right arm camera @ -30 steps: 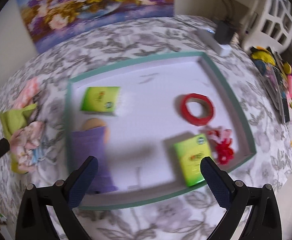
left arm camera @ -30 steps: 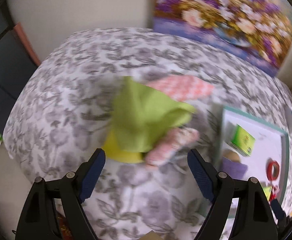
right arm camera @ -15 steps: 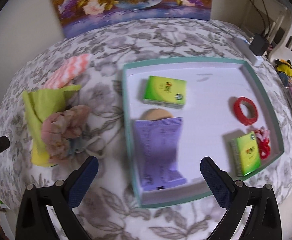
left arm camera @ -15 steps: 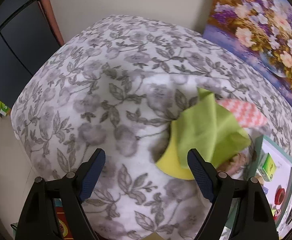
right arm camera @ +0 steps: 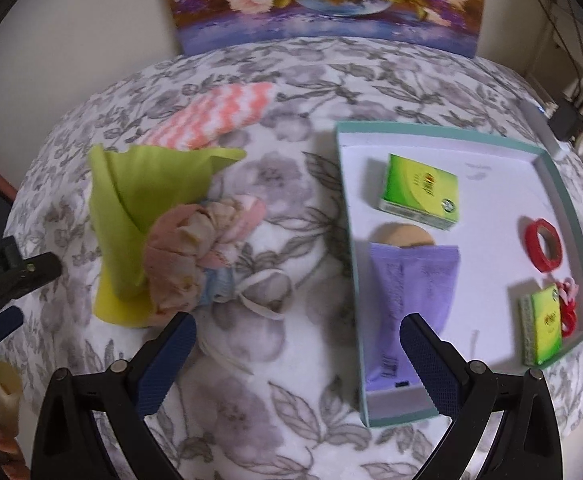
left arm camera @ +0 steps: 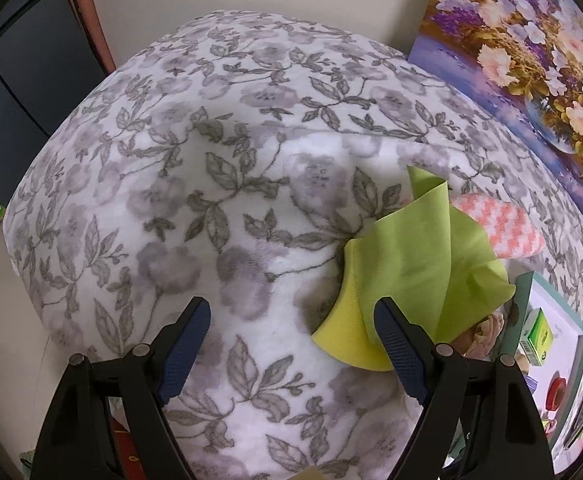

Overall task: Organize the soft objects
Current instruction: 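Move the left tool to the yellow-green cloth while the right tool approaches the pink floral cloth, then grasp the yellow-green cloth with the left tool while the right tool grasps the pink floral cloth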

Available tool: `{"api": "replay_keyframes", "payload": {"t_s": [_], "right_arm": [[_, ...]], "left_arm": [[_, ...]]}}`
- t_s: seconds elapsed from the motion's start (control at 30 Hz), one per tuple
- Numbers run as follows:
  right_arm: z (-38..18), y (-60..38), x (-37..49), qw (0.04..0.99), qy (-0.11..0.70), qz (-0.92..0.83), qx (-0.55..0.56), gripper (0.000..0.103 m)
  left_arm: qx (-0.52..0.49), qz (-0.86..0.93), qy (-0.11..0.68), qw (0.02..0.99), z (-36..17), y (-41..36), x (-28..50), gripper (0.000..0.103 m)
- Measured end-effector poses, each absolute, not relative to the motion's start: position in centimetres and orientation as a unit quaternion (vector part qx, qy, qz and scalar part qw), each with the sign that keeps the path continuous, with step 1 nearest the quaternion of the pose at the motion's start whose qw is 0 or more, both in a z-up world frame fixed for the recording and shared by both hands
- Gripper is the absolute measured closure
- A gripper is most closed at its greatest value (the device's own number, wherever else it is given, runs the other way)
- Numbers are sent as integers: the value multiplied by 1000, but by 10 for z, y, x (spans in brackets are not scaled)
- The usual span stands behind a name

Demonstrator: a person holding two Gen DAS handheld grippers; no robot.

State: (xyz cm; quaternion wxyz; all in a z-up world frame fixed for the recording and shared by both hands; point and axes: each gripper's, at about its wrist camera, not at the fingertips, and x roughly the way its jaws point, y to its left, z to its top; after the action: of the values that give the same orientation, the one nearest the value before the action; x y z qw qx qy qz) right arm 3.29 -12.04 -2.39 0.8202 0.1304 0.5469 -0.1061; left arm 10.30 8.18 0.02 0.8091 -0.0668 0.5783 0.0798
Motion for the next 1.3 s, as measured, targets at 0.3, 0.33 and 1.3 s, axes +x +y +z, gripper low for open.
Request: {"api": "replay_keyframes", "payload": {"t_s": [0.3, 0.33, 1.3], "right_arm": [[-17, -124, 41, 838, 520, -89, 140, 0], [-17, -124, 42, 838, 519, -87, 142, 0], [-22, -109, 77, 839, 526, -9, 137, 43]], "left_arm": [[-82, 81, 575, 810, -3, 82, 107, 18], [-83, 77, 575, 810, -3, 82, 108, 18], [-101, 16, 593, 799, -10, 55, 141, 19]]}}
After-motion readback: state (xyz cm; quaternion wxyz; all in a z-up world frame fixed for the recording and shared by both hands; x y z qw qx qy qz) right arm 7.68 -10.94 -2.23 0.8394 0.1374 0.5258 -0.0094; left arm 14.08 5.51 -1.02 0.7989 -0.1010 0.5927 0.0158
